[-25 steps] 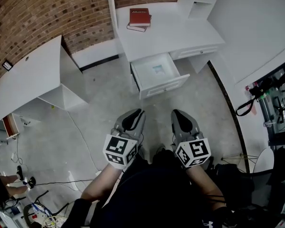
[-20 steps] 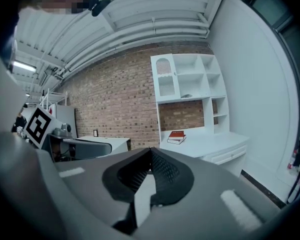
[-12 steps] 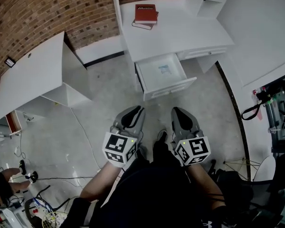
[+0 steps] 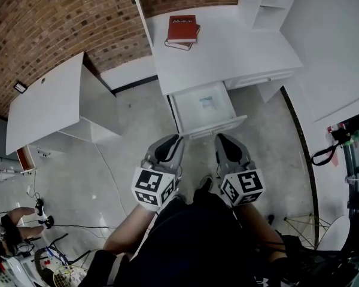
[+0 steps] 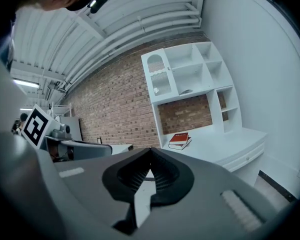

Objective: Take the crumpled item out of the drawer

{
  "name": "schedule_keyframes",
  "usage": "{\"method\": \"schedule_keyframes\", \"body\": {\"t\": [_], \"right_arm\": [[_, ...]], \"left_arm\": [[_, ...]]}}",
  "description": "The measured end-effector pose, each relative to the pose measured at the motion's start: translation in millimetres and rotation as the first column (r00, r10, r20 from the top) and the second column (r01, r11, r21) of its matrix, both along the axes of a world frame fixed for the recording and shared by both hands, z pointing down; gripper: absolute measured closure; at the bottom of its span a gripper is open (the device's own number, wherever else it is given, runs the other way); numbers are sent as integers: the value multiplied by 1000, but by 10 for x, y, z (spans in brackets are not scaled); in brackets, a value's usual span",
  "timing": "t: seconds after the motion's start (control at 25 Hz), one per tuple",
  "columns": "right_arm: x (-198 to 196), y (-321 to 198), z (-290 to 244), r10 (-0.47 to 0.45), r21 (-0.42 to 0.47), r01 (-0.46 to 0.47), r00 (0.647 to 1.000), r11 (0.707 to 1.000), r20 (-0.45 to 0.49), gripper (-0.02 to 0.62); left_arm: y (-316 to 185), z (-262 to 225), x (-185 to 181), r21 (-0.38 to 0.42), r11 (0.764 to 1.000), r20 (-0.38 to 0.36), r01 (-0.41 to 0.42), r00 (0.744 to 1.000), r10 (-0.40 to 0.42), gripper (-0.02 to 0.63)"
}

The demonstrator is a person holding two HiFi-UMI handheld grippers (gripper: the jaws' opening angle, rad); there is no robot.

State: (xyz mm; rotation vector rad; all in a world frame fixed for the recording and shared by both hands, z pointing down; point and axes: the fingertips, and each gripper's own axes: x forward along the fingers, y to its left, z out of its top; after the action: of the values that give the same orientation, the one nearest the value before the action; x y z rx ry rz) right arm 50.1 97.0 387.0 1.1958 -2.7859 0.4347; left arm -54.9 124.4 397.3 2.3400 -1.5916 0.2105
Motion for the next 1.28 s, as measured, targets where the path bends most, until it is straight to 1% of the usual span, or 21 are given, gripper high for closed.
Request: {"method": "schedule_keyframes", "body": {"t": [0.2, 0.36, 0.56, 0.8, 1.0, 1.12, 1.28], "right_arm": [[168, -306, 90, -26, -18, 26, 1000, 1000, -4, 593], [197, -458, 131, -30, -33, 30, 999, 999, 21, 593], [182, -616, 277, -20, -72, 21, 1000, 997, 8, 592], [80, -943, 367, 15, -100, -19, 999, 995, -42, 592], [-66, -1252, 514, 70, -123, -80, 994, 989, -82, 592], [-156, -1398, 593, 106, -133, -119, 989, 984, -102, 592], [-152, -1599, 685, 160, -135, -180, 977, 974, -144, 592]], "left_arm": [[-238, 61, 169, -17, 1000, 19, 23, 1000, -22, 551], [-375, 127, 182, -40, 999, 25, 36, 999, -35, 551], [-565, 245, 156, -66, 998, 28, 25, 999, -23, 551], [-939, 411, 30, -93, 995, 25, -26, 999, 28, 551], [-1303, 584, -174, -103, 991, 42, -87, 995, 92, 551], [-1466, 750, -299, -117, 984, 63, -132, 988, 140, 551], [-1682, 1005, -366, -139, 969, 100, -204, 971, 219, 551]]}}
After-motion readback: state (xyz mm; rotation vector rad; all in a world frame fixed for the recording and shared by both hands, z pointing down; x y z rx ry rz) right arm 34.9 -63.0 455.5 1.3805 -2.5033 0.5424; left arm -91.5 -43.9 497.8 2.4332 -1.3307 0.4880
